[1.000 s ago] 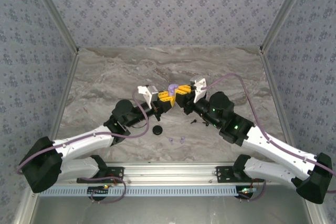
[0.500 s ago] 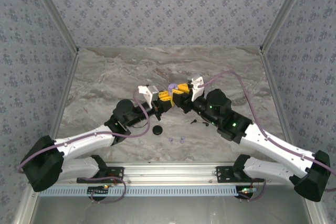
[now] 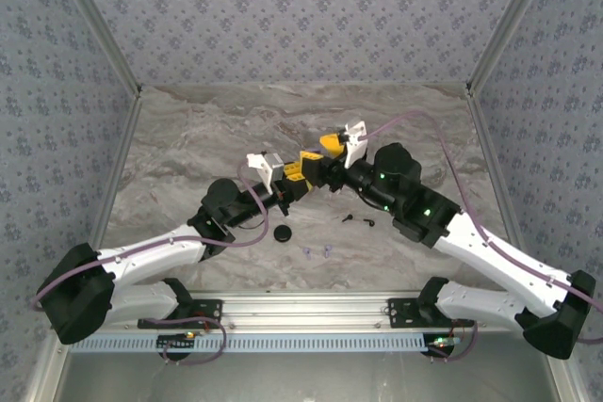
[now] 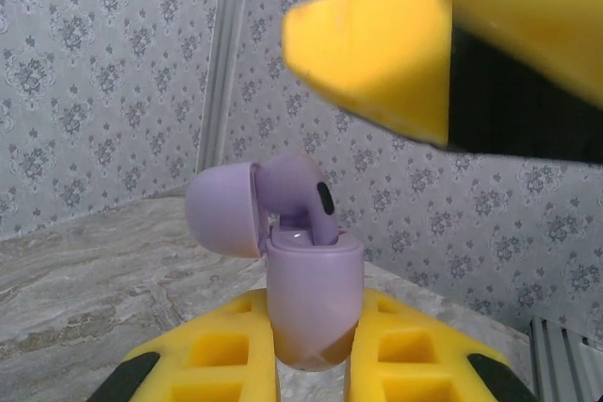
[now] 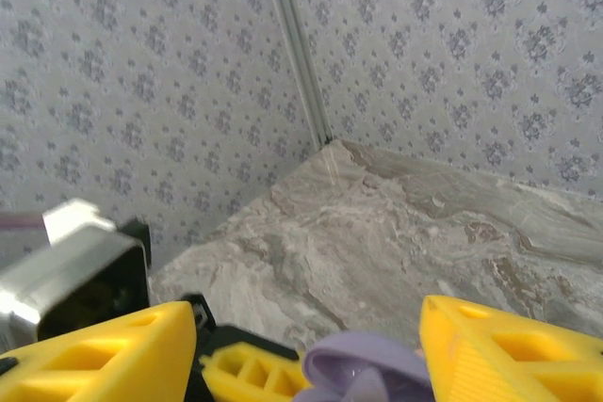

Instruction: Insert the wireless bluetooth earbuds into the charging case

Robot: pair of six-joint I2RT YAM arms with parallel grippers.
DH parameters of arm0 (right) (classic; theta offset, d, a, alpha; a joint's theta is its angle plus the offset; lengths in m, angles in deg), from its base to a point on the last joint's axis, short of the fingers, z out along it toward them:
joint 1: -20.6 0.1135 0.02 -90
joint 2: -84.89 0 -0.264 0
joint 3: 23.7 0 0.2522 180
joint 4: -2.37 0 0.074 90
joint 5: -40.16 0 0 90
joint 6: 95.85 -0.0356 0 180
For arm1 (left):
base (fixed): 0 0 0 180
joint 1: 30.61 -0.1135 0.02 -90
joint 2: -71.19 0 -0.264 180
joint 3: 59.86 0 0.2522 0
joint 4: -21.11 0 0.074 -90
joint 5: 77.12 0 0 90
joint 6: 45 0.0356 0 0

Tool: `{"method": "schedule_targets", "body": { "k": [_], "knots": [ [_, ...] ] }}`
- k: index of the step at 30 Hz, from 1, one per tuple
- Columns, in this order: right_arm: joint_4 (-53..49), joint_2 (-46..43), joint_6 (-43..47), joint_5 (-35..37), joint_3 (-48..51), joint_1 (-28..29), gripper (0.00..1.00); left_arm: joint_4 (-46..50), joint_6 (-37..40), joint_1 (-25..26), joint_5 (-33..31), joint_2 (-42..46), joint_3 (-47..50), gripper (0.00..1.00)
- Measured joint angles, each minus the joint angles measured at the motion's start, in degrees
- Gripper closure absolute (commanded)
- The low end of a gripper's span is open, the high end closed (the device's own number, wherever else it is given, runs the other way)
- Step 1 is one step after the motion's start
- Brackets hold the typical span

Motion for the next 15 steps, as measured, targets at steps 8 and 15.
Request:
{"method": "schedule_targets", "body": {
  "k": [8,15],
  "knots": [
    [-6.71,-0.81,-4.63,-5.66,-4.13,-6.51,0.23,-0.63,0.02,0.00,0.00,0.00,0.00,1.00],
    [-12.55,-2.12,-8.31,-15.19,-4.26,-13.11,0.30,-0.66,3.87,0.00,0.24,0.11,0.00,1.00]
  ]
}}
